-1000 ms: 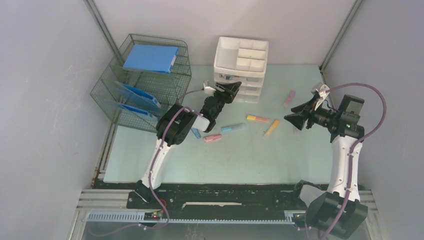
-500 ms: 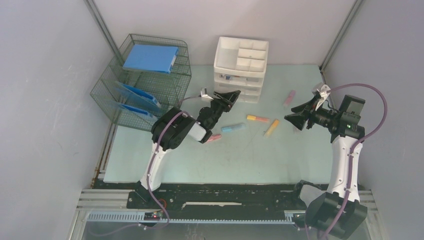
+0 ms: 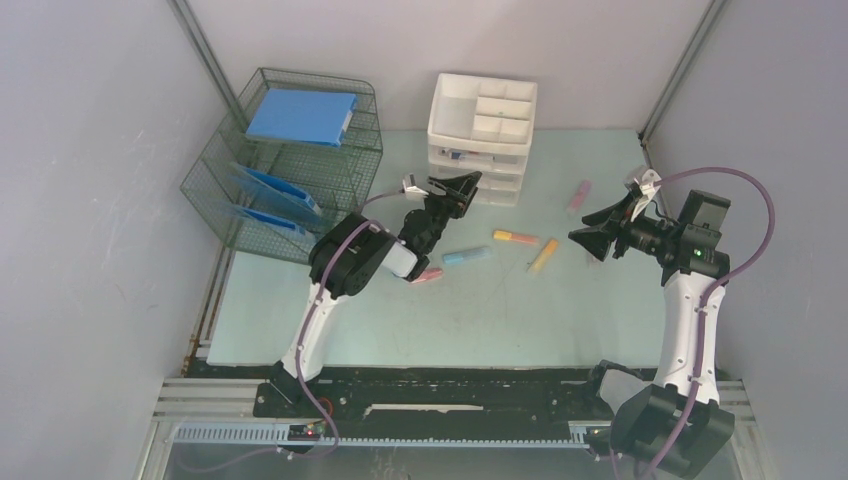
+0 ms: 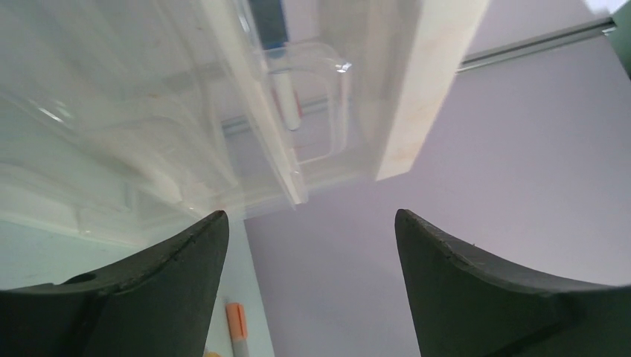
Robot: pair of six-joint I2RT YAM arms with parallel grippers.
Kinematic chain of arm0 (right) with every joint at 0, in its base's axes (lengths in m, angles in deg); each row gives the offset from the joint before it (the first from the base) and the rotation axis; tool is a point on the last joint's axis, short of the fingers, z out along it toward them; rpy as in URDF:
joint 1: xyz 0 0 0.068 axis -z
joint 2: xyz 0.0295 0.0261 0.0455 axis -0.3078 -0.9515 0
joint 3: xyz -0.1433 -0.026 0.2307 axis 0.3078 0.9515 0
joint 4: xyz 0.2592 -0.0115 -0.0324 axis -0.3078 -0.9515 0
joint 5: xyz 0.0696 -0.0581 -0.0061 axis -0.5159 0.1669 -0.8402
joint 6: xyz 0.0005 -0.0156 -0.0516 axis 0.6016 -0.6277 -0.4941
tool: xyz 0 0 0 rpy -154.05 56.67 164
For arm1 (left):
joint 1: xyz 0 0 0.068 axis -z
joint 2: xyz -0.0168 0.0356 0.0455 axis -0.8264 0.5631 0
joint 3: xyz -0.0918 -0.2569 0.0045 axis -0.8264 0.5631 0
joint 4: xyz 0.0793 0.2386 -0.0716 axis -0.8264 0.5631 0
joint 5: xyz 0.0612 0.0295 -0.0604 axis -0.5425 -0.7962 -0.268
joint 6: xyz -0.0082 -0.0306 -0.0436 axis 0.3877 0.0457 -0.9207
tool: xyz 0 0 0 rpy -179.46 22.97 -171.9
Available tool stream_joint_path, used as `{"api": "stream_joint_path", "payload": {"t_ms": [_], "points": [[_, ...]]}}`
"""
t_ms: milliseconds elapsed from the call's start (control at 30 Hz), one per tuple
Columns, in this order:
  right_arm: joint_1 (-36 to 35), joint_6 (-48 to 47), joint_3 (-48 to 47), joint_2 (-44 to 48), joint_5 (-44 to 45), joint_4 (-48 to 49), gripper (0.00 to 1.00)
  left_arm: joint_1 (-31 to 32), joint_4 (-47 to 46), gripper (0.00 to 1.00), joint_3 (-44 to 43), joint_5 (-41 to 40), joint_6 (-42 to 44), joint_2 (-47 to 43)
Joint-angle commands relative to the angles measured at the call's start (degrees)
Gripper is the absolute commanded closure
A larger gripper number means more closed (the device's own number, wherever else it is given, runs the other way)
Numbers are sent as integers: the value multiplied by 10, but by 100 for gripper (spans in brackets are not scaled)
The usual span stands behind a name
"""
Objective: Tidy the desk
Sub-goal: Open the drawer in the storage box.
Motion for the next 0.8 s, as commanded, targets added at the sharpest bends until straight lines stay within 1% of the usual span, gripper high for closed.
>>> {"api": "stream_joint_path", "payload": {"t_ms": [0,200,433,600,767], "points": [[4,-12,-14,11,-14,-7,40,-5,42,15,-29,-22,-13,9],[4,-14,-15,12,-15,-7,40,-7,68,14,-49,-30,-11,18],[7,-13,-15,14,-16,-8,40,-16,84,16,-99,-28,-18,47],[8,-14,-15,15,-18,-9,40,-24,87,24,-110,-30,-17,54],[9,-14,-14,15,-19,-9,40,-27,42,30,-122,-27,-9,70]]}}
